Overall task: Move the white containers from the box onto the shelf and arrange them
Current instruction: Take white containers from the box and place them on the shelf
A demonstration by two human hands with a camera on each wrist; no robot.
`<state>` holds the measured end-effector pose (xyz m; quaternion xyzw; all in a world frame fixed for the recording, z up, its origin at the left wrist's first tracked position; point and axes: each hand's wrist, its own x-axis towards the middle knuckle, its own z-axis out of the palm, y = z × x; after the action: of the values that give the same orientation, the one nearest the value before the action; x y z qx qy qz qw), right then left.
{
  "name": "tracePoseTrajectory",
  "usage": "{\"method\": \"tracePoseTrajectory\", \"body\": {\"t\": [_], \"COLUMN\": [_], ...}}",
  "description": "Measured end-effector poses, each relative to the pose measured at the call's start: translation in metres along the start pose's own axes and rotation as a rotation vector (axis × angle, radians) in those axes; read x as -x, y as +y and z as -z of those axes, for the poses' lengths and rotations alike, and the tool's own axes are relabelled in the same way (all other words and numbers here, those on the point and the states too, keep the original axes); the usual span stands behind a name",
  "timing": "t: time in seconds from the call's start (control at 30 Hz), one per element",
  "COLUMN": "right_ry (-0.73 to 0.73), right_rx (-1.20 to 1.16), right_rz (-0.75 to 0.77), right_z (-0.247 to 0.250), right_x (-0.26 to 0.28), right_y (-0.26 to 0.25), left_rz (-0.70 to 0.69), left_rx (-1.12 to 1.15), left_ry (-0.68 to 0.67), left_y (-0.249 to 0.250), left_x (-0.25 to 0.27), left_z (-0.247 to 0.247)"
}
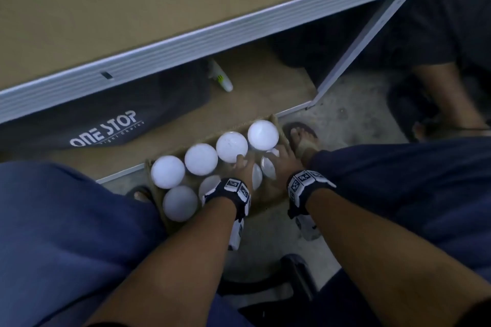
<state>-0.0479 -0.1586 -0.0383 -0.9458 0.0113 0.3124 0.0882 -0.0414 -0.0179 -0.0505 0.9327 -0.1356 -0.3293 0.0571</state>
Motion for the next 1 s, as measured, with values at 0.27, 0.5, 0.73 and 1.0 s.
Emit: {"method": "tracePoseTrajectory", "body": {"t": [0.27, 0.5, 0.73, 1.0], "right_ry": [-0.041, 0.016, 0.001, 0.007], "right_rx": [0.103, 0.09, -0.044, -0.045], "right_rz": [-0.06, -0.119, -0.232, -0.186], "right_z": [-0.028, -0.025, -0.009, 0.046], "right_x": [-0.022, -0.032, -0.023, 0.013], "right_y": [0.006, -0.006, -0.015, -0.022], "left_rz": [0.015, -0.009, 0.002, 0.043], "left_rx": [-0.135, -0.086, 0.091, 0.25], "left_ry": [0.123, 0.092, 0.038, -0.044], "left_y": [0.005, 0.0, -0.008, -0.01], "left_x": [-0.016, -0.013, -0.007, 0.021], "left_z": [-0.032, -0.025, -0.015, 0.051]}}
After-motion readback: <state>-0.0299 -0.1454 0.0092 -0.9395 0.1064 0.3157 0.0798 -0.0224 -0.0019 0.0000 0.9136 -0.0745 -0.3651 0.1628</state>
